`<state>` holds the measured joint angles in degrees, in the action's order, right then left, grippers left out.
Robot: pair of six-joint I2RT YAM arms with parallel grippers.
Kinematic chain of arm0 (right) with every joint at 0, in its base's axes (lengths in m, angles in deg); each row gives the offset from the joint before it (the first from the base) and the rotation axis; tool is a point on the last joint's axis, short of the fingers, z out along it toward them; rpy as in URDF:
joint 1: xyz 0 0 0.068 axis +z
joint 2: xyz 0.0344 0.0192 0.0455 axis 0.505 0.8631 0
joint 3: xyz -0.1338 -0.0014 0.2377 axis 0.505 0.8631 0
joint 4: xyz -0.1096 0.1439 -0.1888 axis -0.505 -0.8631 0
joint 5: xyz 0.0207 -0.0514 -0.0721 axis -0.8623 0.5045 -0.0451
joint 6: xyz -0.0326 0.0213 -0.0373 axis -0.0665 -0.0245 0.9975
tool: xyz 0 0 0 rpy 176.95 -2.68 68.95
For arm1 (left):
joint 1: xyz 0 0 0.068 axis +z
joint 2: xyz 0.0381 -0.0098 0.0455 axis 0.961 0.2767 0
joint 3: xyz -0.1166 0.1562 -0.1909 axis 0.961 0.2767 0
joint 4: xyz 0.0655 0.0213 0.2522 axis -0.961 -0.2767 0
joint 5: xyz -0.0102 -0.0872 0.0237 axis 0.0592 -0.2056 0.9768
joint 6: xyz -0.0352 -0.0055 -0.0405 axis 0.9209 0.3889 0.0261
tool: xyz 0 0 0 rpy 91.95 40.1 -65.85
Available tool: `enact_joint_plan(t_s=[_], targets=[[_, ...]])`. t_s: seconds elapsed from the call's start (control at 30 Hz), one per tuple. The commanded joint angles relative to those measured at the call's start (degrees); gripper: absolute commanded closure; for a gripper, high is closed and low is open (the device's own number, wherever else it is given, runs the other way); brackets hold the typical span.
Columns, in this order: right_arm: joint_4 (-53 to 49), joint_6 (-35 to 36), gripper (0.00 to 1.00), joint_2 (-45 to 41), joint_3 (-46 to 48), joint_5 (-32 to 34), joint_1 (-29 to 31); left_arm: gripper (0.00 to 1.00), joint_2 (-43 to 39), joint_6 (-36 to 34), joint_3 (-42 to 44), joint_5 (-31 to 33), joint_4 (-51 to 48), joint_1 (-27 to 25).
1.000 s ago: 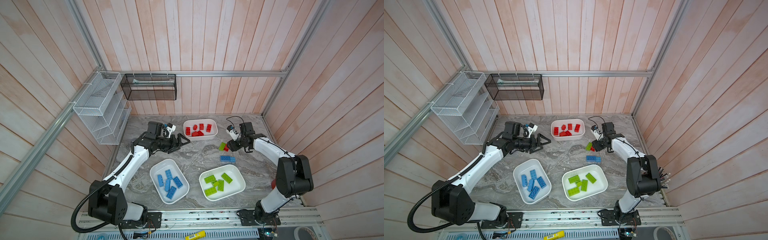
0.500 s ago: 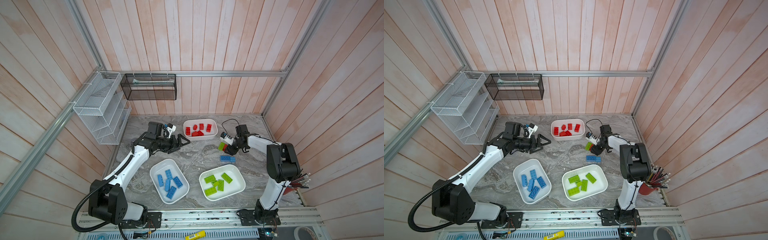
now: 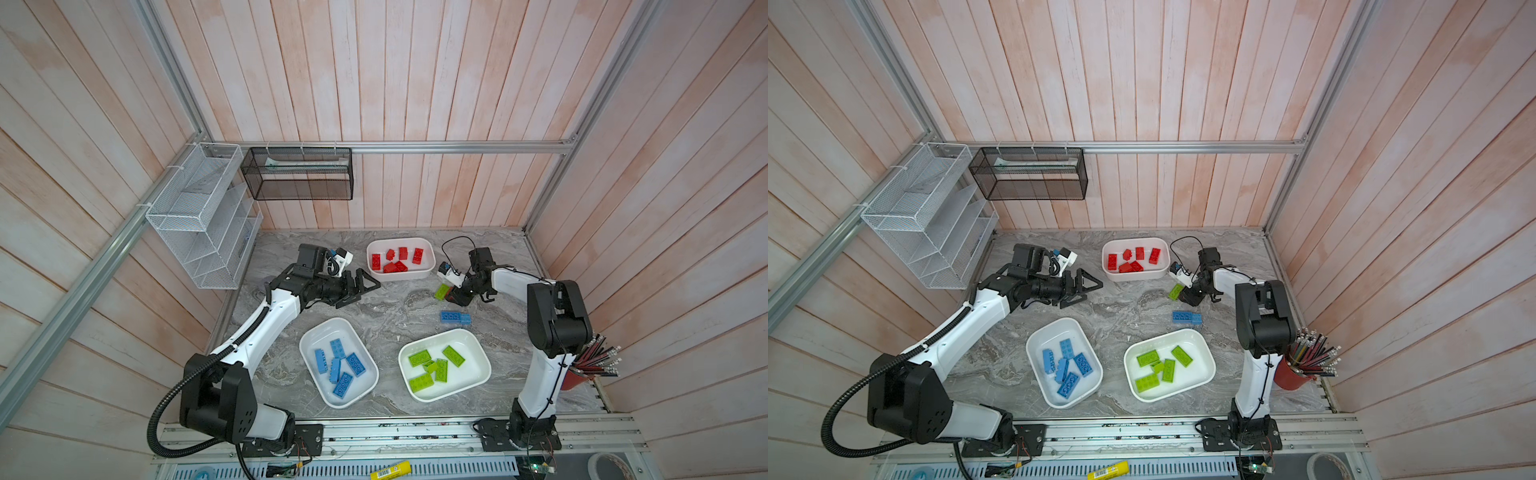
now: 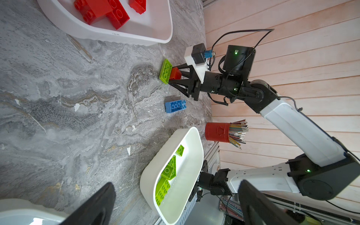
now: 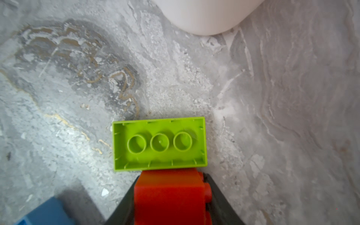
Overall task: Sort the legos into containers by color
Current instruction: 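Carry the red brick with the right gripper into the far tub, release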
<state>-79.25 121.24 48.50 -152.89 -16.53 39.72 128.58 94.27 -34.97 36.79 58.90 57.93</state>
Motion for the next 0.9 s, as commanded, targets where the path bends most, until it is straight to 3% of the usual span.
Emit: enact_joint_plan(t_s=[0.0,0.17,0.33,0.53,0.63,0.87], targets=[[-0.3,-0.4,0.57,1.0,-1.5,-1.9,0.2,0.0,0.7,-1.3,0.2,-0.3,-0.1,0.3],[-0.7,-0.7,0.61,-2.0,-1.3,-1.4,0.2,0.0,0.5,-1.3,0.2,0.0,-0.4,0.3],[-1.7,-1.7,0.61,-10.6,1.1,-0.2,0.1,0.0,0.5,-1.2,-0.2,0.0,-0.6,0.3],[1.1,-5.4,0.62,-19.3,0.9,-5.8,1.5,0.0,0.7,-1.2,-1.7,-0.5,-0.8,0.3],[2.6,-6.2,0.62,-16.7,-2.4,-6.2,3.7,0.0,0.6,-1.1,-2.1,-0.5,-0.6,0.3],[1.9,-8.7,0.62,-1.6,-18.4,-6.2,8.6,0.0,0.0,-1.0,-3.2,0.2,-1.0,0.4]])
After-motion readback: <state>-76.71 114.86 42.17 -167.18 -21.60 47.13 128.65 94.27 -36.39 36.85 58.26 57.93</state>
